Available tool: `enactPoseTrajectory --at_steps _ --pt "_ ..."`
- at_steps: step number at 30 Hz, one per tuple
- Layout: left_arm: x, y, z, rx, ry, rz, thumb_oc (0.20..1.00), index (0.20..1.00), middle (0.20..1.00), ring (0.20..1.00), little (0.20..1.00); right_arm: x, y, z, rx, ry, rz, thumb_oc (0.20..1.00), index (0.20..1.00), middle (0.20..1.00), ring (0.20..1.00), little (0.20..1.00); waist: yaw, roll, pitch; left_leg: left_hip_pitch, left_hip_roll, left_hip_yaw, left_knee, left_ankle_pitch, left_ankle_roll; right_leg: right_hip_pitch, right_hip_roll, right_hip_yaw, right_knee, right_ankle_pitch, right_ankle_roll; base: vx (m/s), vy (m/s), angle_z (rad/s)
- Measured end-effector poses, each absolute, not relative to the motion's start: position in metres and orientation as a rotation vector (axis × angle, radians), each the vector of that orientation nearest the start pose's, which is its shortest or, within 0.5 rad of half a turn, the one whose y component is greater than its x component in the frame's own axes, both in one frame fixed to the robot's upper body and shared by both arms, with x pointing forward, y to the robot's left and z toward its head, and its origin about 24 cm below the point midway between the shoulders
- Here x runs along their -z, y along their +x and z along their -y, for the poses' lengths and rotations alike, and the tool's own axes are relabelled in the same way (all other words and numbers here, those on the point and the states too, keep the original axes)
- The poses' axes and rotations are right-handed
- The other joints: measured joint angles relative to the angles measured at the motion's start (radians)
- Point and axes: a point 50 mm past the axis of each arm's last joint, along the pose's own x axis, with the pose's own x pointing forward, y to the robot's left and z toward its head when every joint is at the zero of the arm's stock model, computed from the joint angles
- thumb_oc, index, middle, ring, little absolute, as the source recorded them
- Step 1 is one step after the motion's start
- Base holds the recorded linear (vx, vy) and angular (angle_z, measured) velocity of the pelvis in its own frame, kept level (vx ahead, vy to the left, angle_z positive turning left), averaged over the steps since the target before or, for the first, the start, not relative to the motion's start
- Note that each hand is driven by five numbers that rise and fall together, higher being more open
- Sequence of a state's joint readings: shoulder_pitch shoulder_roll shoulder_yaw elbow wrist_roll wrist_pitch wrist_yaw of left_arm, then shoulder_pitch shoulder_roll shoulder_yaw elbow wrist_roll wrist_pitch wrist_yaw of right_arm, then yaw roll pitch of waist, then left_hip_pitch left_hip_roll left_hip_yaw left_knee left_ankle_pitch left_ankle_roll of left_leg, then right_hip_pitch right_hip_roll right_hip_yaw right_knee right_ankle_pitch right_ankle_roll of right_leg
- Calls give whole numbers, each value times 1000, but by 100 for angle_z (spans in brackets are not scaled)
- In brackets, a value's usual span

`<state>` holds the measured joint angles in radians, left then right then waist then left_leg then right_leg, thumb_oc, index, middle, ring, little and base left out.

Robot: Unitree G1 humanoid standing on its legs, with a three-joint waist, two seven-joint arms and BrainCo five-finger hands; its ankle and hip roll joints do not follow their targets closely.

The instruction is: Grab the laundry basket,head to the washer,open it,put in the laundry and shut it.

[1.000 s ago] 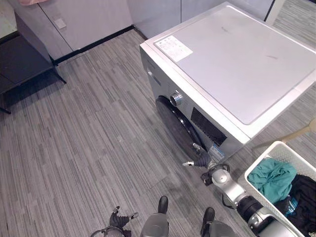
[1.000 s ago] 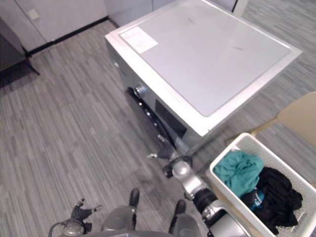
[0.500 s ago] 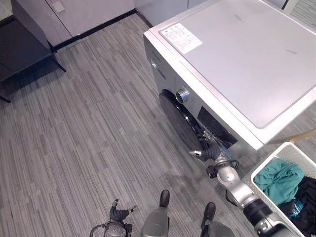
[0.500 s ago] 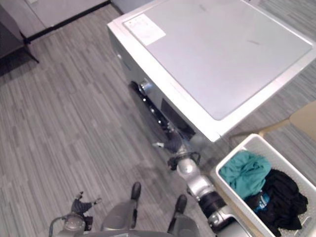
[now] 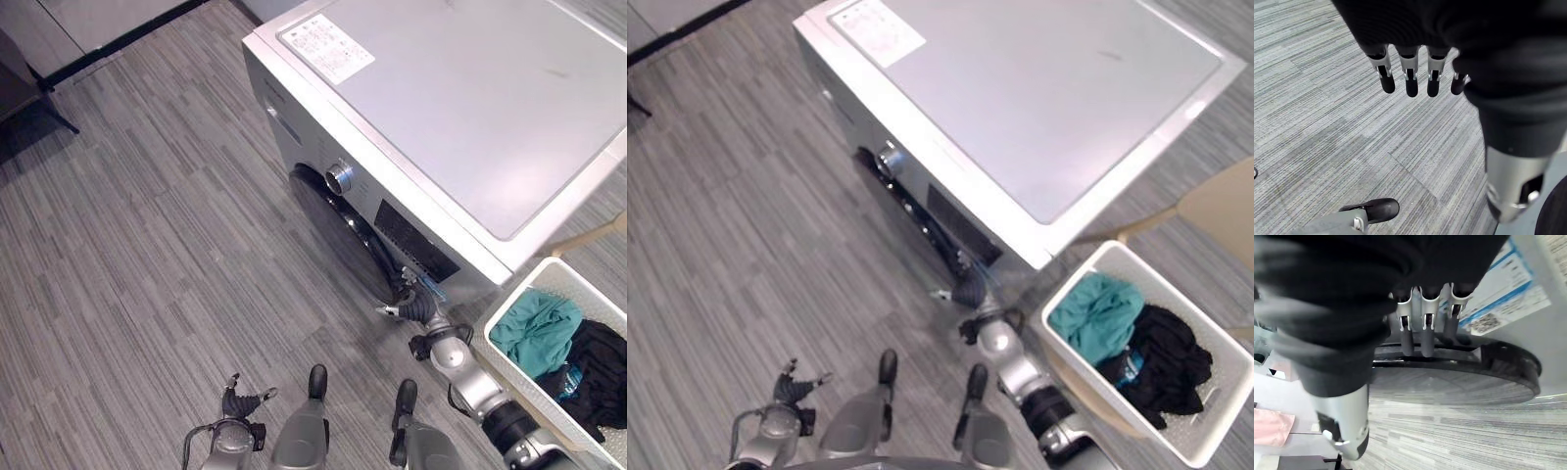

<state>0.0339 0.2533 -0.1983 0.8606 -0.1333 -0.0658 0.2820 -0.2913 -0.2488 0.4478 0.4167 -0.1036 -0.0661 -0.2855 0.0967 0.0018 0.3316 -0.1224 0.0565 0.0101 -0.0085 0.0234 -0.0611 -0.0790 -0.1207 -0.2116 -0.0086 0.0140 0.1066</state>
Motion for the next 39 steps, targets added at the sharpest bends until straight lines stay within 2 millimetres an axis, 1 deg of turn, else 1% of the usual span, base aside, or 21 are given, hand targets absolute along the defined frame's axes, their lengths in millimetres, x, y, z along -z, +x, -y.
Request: enactPoseTrajectory --at_steps 2,3,9,11,12,15,17,18,19,20,24,25,27,29,30,31,34,35,36,38,39 --pt "123 154 -228 -250 320 -810 1000 1000 1000 1000 1000 -22 301 107 -153 -474 -8 1000 1000 1000 1000 1000 7 4 13 -19 0 -3 11 0 0 -9 0 -5 0 0 0 -37 13 8" --pt "122 155 -230 -254 323 -807 1000 1000 1000 1000 1000 -26 308 108 -127 -459 -4 1000 1000 1000 1000 1000 29 11 18 -35 0 -6 13 0 0 -22 0 -8 1 2 -1 -29 3 10" --pt "123 151 -239 -279 329 -824 1000 1000 1000 1000 1000 -38 317 105 -118 -371 14 1000 1000 1000 1000 1000 49 19 41 -62 -2 -28 33 0 0 -25 0 -31 -6 3 1 -24 -12 11" --pt "126 149 -241 -287 332 -850 1000 1000 1000 1000 1000 -47 322 89 -189 -367 36 1000 1000 1000 1000 1000 54 14 52 -70 -2 -31 39 0 -1 -24 3 -35 -15 10 1 20 -41 3" --pt "128 148 -243 -291 338 -869 1000 1000 1000 1000 1000 -50 321 72 -288 -398 46 1000 1000 1000 1000 1000 63 6 55 -71 0 -33 39 1 -1 -21 5 -37 -18 14 -1 31 -68 3" --pt "124 159 -241 -284 337 -839 1000 1000 1000 1000 1000 -48 310 39 -509 -480 56 1000 1000 1000 1000 1000 85 4 56 -71 1 -53 41 2 -5 -1 10 -62 -30 17 -4 9 -56 19" --pt "119 171 -238 -274 335 -800 1000 1000 1000 1000 1000 -53 301 16 -665 -505 87 1000 1000 1000 1000 1000 119 -1 59 -75 4 -54 41 7 -12 2 13 -74 -33 17 -5 3 -88 23" --pt "116 178 -236 -263 338 -784 1000 1000 1000 1000 1000 -61 296 -1 -751 -519 127 1000 1000 1000 1000 1000 131 -1 59 -86 5 -61 46 9 -15 3 16 -89 -37 17 -5 5 -114 46" --pt "111 190 -233 -248 342 -754 1000 1000 1000 1000 1000 -82 293 -27 -855 -523 206 1000 1000 1000 1000 1000 149 -2 59 -102 5 -91 50 12 -21 12 22 -119 -45 18 -6 10 -98 64" --pt "107 198 -230 -230 348 -729 1000 1000 1000 1000 1000 -103 291 -41 -894 -510 283 1000 1000 1000 1000 1000 169 -2 60 -108 5 -112 51 14 -23 21 26 -138 -49 17 -7 5 -69 74" --pt "104 204 -224 -200 354 -697 1000 1000 1000 1000 1000 -170 280 -76 -928 -296 508 1000 1000 1000 1000 1000 230 -20 69 -111 -6 -163 53 20 -31 48 25 -172 -38 3 -19 -4 -34 57" --pt "104 204 -223 -192 359 -697 1000 1000 1000 1000 1000 -181 283 -75 -911 -248 530 1000 1000 1000 1000 1000 247 -24 70 -126 -18 -183 60 20 -31 48 17 -188 -34 -1 -12 -1 -14 59" --pt "103 202 -234 -208 385 -706 1000 1000 1000 1000 1000 -181 305 -51 -792 -266 510 1000 1000 1000 1000 1000 268 -42 81 -143 -38 -206 61 31 -24 47 6 -198 -36 -6 -5 1 20 49" --pt "104 193 -251 -241 419 -737 1000 1000 1000 1000 1000 -161 326 -9 -652 -323 423 1000 1000 1000 1000 1000 264 -61 88 -160 -50 -207 61 41 -19 30 -7 -185 -29 -9 -2 -9 37 12" --pt "104 192 -253 -244 423 -743 1000 1000 1000 1000 1000 -156 328 -3 -624 -324 401 1000 1000 1000 1000 1000 259 -62 89 -164 -52 -203 61 45 -16 24 -8 -176 -28 -8 -2 -44 89 -22" --pt "98 199 -252 -231 440 -715 1000 1000 1000 1000 1000 -139 325 15 -583 -305 353 1000 1000 1000 1000 1000 232 -75 93 -164 -50 -182 60 49 -12 2 -14 -154 -17 -6 1 -52 92 -29" --pt "82 216 -240 -175 462 -608 1000 1000 1000 1000 1000 -99 306 33 -559 -268 236 1000 1000 1000 1000 1000 204 -84 94 -163 -49 -135 59 54 -3 -33 -29 -105 18 -3 5 -24 62 -49" --pt "76 225 -237 -167 463 -571 1000 1000 1000 1000 1000 -82 300 39 -557 -280 177 1000 1000 1000 1000 1000 174 -90 94 -162 -49 -120 60 55 -1 -39 -30 -91 12 2 13 -31 107 -54" --pt "60 243 -232 -147 479 -493 1000 1000 1000 1000 1000 -57 288 54 -535 -277 99 1000 1000 1000 1000 1000 113 -99 98 -160 -48 -99 59 57 1 -48 -31 -70 7 13 17 -28 81 -47" --pt "38 266 -224 -130 475 -390 1000 1000 1000 1000 1000 -18 267 84 -466 -277 -55 1000 1000 1000 1000 1000 76 -101 98 -160 -44 -61 58 56 2 -74 -35 -32 14 24 19 -15 68 -55" --pt "34 270 -223 -131 478 -367 1000 1000 1000 1000 1000 -6 262 94 -459 -313 -112 1000 1000 1000 1000 1000 57 -100 98 -157 -44 -49 55 59 5 -76 -37 -21 12 33 25 -10 61 -50"
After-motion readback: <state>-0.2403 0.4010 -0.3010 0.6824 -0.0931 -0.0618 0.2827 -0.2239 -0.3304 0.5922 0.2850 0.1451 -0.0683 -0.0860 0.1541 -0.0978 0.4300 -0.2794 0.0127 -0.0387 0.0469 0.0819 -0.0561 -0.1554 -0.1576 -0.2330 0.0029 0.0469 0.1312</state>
